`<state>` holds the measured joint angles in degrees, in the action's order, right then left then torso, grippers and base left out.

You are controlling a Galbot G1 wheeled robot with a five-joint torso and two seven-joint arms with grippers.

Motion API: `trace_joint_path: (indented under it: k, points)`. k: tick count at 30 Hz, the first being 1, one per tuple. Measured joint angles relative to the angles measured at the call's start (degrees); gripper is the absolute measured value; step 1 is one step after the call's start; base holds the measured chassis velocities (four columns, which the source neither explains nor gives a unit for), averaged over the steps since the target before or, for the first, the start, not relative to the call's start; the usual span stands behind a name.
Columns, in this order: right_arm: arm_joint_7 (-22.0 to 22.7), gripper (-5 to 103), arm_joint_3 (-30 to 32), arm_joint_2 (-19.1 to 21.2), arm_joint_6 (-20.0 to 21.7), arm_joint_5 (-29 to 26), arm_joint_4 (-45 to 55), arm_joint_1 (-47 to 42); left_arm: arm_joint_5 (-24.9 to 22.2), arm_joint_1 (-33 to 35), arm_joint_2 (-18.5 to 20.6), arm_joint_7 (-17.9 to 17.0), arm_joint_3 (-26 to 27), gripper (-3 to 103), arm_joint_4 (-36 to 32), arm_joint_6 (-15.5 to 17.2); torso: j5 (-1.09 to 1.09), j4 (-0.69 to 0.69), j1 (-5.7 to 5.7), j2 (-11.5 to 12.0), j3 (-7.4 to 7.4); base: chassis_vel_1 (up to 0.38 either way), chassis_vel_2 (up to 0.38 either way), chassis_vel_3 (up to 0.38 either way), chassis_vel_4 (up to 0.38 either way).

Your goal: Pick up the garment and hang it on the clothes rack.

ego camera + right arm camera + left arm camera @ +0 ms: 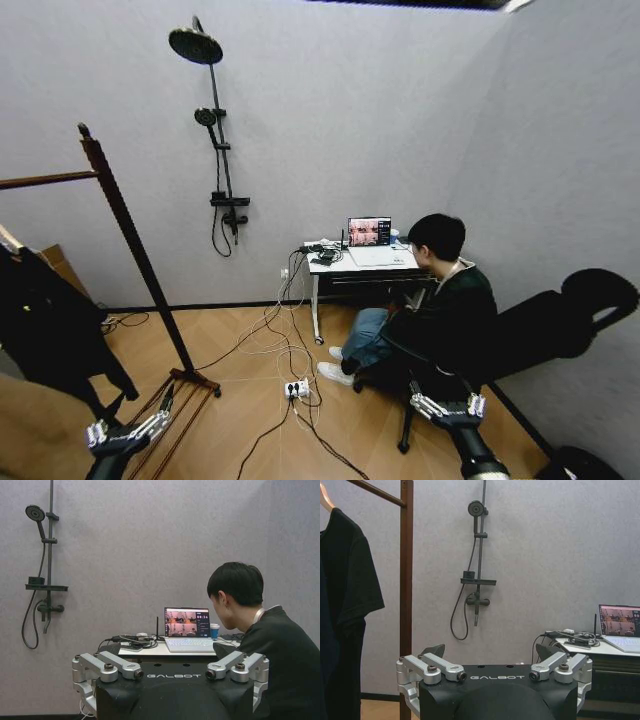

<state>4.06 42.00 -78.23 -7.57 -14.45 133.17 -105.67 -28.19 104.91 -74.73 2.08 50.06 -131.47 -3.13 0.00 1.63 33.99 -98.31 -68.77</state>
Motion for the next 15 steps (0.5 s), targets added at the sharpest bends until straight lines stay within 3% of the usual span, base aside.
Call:
trace_joint_path:
  k: [15]
  points:
    - [0.0, 100, 0.0, 0.0, 0.0, 0.0, 0.0, 0.0, 0.0, 0.0, 0.0, 0.0, 0.0, 100, 0.0, 0.0, -0.01, 0.00, 0.02, 0.0, -0.01, 0.035, -0.036, -0.036, 0.038]
